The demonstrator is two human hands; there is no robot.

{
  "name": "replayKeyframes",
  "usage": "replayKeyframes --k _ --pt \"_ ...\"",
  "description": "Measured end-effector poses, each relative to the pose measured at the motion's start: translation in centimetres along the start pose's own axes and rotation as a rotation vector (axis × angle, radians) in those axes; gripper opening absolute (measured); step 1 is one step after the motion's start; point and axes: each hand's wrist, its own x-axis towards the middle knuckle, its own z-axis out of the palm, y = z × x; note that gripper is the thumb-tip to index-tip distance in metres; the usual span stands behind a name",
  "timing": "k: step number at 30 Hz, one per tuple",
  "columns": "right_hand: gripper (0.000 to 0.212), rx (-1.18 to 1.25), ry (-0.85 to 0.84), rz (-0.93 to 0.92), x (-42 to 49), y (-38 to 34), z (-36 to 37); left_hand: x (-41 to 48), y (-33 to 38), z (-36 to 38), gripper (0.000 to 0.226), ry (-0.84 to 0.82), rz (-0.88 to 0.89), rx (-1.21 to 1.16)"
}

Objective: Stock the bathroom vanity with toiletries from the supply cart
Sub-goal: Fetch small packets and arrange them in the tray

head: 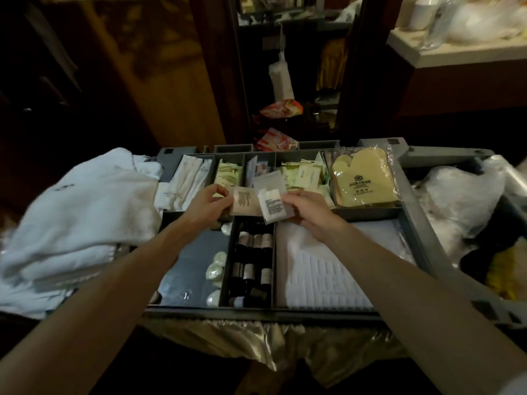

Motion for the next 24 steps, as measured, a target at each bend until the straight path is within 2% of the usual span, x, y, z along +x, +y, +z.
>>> replayKeyframes --k 2,4,8,11,14,18,22,24 --pt "0.028 0.002 -0.015 0.029 -1.6 0.6 -0.5 -1.6 0.1 0.1 0.012 -0.083 -0.002 0.036" --pt "0.031 0.018 -0.004 0.045 -3.5 1.2 -1.2 -3.0 0.3 0.4 0.012 -0.157 0.015 0.038" --pt "0.025 0.061 0.065 0.107 -9.1 2.3 -2.6 -5.7 0.8 0.9 0.020 -0.323 0.061 0.052" --pt "0.017 0.057 0.118 0.105 -14.0 4.0 -3.0 -8.0 1.2 1.9 0.017 -0.433 0.138 0.093" --pt "0.013 0.065 0.274 0.011 -19.1 5.9 -3.4 -10.6 1.2 4.1 0.016 -0.489 0.186 0.091" --pt "0.009 0.057 0.616 -0.145 -27.5 10.6 -4.7 -16.4 0.0 7.5 0.014 -0.673 0.247 0.006" --pt "0.012 0.024 0.763 -0.085 -38.9 17.2 -6.4 -24.8 -1.4 11.2 0.029 -0.908 0.358 0.180" --pt "0.014 0.015 0.818 -0.077 -44.6 19.7 -7.2 -29.3 -1.5 13.2 0.032 -1.046 0.365 0.193"
